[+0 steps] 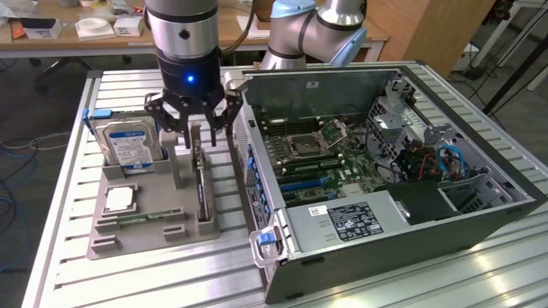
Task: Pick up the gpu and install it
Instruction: 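Pick up the gpu and move the gpu toward the slot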
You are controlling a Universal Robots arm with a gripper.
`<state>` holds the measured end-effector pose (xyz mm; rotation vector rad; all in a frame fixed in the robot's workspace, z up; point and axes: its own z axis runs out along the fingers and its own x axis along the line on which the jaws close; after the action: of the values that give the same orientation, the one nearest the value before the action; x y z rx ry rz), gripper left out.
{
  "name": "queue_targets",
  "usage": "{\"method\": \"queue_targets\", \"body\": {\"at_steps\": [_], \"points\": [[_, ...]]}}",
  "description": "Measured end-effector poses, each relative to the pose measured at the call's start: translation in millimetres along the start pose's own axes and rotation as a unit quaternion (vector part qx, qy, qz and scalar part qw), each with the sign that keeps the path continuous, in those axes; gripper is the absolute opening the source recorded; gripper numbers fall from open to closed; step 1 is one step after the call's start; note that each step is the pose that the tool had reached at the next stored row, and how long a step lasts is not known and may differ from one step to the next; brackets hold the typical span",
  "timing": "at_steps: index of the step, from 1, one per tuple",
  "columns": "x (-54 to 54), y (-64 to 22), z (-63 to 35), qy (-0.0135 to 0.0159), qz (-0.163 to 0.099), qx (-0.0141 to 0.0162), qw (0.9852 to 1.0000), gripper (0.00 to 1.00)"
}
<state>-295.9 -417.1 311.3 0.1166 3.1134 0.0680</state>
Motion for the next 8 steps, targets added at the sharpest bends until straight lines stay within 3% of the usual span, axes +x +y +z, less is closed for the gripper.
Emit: {"method": "queue_targets", "body": {"at_steps": [8], "points": [[0.8, -6.4, 2.9, 0.0, 0.0, 0.0, 1.0, 0.47]]}}
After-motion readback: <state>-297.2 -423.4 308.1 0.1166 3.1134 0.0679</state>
